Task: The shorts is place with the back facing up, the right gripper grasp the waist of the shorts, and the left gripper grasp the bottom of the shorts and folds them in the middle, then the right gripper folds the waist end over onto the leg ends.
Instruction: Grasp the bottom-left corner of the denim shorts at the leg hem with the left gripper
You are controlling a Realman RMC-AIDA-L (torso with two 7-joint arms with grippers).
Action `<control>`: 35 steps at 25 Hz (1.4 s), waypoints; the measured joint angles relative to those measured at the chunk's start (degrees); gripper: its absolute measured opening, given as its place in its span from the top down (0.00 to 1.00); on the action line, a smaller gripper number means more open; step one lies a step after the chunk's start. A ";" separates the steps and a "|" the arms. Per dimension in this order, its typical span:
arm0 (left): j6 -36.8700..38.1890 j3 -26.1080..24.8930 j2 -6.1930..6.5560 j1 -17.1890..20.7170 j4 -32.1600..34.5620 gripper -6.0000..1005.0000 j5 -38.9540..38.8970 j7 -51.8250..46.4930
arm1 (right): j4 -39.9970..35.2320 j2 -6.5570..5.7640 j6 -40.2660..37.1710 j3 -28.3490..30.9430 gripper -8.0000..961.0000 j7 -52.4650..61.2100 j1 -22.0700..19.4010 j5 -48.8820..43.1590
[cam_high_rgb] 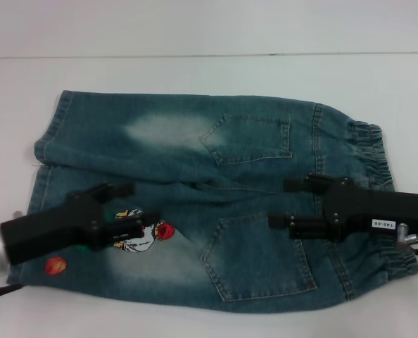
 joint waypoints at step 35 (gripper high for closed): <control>5.50 -17.61 -0.38 12.63 19.12 0.08 15.73 -8.72 | 0.00 0.09 0.41 0.84 0.02 -0.01 0.10 0.45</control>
